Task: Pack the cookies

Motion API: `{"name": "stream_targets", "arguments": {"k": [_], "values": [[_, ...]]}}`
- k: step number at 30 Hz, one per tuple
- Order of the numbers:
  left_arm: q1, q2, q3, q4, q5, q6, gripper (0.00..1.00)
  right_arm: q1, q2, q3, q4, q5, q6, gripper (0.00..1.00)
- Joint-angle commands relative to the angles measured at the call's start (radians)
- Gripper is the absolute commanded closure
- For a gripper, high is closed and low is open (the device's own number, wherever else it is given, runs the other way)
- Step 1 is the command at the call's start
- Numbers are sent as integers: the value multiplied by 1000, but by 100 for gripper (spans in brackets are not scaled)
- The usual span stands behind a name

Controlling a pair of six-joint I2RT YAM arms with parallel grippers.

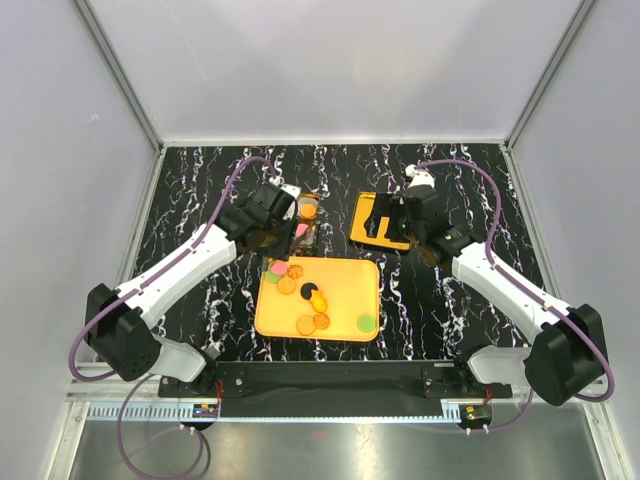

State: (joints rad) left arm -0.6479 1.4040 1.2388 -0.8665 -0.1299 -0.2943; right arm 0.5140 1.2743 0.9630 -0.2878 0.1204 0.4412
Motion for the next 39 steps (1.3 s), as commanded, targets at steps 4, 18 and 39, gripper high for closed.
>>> {"name": "stream_targets", "arguments": {"k": [4, 18, 39], "values": [[4, -10, -7, 55, 4, 11, 56, 1, -23, 40, 13, 15, -12, 0], [5, -10, -10, 52, 4, 11, 54, 1, -24, 40, 13, 15, -13, 0], [496, -70, -97, 297, -139, -209, 46, 1, -6, 62, 12, -19, -2, 0]]}}
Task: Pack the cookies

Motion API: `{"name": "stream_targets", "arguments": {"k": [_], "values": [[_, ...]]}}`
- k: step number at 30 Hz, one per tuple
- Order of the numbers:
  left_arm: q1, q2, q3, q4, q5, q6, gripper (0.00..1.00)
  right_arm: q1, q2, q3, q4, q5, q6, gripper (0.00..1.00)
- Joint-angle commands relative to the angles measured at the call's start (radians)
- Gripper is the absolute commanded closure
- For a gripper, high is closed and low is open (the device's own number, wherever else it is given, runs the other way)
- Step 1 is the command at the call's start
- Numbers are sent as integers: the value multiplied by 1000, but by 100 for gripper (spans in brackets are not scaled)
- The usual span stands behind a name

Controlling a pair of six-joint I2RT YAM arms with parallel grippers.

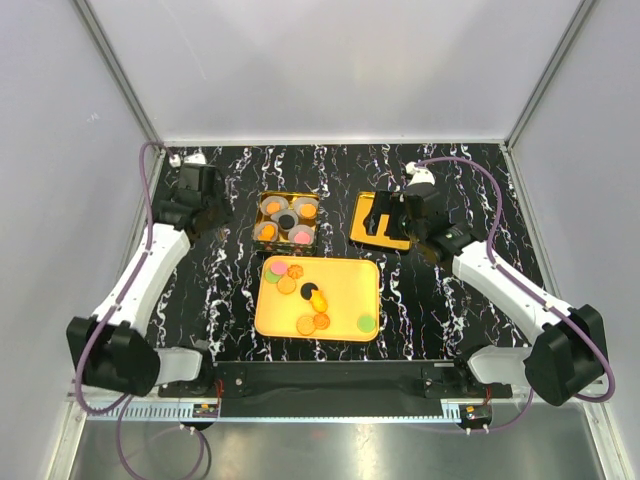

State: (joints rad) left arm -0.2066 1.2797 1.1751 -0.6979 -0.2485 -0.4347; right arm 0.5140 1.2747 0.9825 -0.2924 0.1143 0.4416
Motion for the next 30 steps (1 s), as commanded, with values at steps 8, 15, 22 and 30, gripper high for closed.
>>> {"name": "stream_targets", "arguments": {"k": [8, 15, 22, 30], "values": [[154, 246, -39, 236, -15, -130, 47, 1, 38, 47, 18, -22, -3, 0], [168, 363, -64, 270, -3, -163, 42, 1, 64, 51, 6, -7, -7, 0], [185, 458, -74, 281, 40, -179, 25, 1, 112, 64, -5, 8, -15, 0], [188, 437, -35, 238, 38, -179, 9, -2, 135, 71, -11, 19, -35, 0]]}}
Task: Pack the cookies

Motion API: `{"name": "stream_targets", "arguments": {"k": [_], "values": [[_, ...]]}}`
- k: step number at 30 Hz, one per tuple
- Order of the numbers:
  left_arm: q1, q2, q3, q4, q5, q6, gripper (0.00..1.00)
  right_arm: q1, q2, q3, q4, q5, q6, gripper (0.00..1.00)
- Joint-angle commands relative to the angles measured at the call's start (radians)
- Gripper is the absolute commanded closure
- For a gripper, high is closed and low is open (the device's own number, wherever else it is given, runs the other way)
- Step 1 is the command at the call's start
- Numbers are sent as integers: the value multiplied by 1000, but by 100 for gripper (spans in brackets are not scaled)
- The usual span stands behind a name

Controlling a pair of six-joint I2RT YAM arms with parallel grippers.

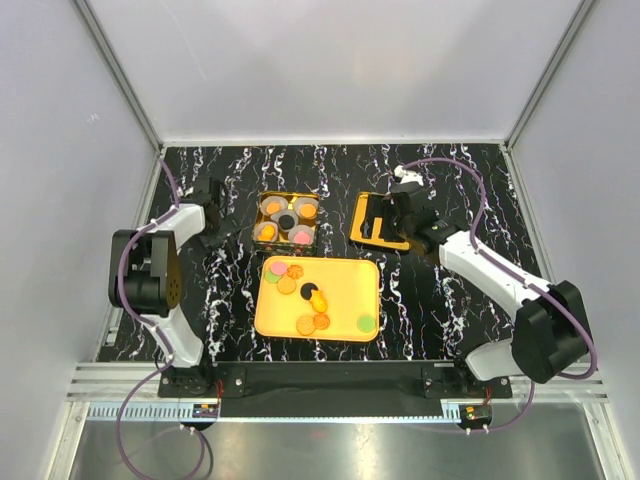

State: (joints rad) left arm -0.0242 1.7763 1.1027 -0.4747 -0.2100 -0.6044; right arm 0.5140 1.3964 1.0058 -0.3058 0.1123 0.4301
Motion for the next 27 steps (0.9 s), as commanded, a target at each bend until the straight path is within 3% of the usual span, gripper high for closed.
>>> {"name": "stream_targets", "arguments": {"k": [1, 6, 10, 13, 18, 22, 27], "values": [[6, -84, 48, -7, -11, -5, 8, 0, 29, 57, -9, 32, -24, 0], [6, -237, 112, -67, -17, 43, 7, -43, 101, 145, -62, 43, -8, 0], [-12, -363, 106, -53, 67, 74, 7, -147, 206, 204, -95, -17, -5, 1], [-104, -446, 106, -55, 110, 107, 7, -279, 286, 240, -108, -90, -11, 10], [-347, -526, 108, -41, 150, 124, 7, -356, 446, 309, -130, -95, -40, 20], [-515, -491, 115, -13, 253, 120, 8, -390, 544, 338, -124, -111, -25, 27], [-661, -405, 155, -10, 253, 134, 9, -396, 593, 346, -104, -144, -5, 36]]}}
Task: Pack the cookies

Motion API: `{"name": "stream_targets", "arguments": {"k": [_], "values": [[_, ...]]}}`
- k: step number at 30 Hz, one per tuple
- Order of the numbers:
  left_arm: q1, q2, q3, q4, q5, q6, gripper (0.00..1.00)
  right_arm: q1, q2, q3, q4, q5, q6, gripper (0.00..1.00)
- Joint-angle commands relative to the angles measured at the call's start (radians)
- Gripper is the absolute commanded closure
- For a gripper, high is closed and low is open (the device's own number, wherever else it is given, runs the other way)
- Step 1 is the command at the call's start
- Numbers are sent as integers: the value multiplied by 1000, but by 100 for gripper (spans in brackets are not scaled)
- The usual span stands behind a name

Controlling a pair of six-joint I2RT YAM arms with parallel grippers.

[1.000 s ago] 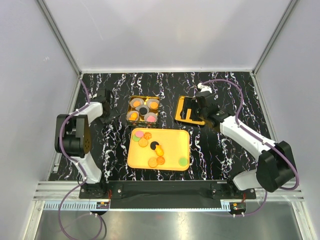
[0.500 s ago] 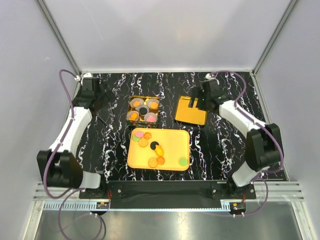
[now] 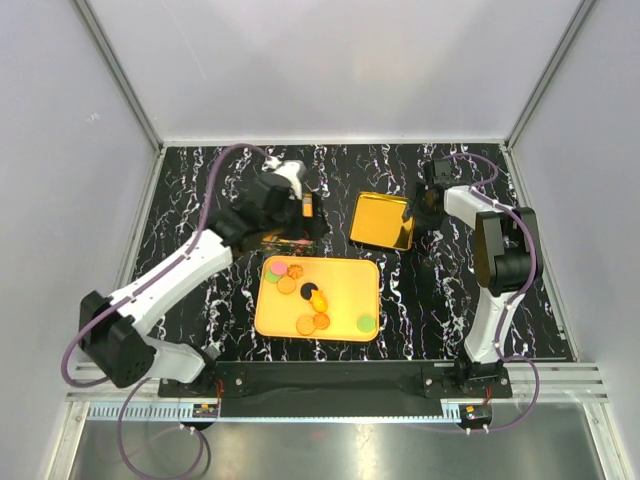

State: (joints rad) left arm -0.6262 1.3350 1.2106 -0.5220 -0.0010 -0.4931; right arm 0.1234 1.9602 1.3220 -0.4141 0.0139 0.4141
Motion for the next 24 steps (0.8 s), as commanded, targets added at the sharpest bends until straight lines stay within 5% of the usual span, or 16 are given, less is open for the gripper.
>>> {"name": "stream_targets", "arguments": {"k": [1, 9, 12, 14, 24], "values": [[-82, 53, 46, 52, 51, 18, 9, -7, 42, 31, 6, -60, 14, 37], [-104, 107, 41, 106, 52, -6, 9, -7, 66, 31, -2, -58, 9, 62], [-101, 153, 104, 94, 38, 5, 9, -5, 88, 57, -17, -64, 5, 79], [-70, 197, 156, 85, 68, 5, 9, -5, 98, 74, -26, -81, 8, 100], [174, 432, 437, 31, 410, 62, 8, -7, -55, 94, -48, -184, 45, 100]]}}
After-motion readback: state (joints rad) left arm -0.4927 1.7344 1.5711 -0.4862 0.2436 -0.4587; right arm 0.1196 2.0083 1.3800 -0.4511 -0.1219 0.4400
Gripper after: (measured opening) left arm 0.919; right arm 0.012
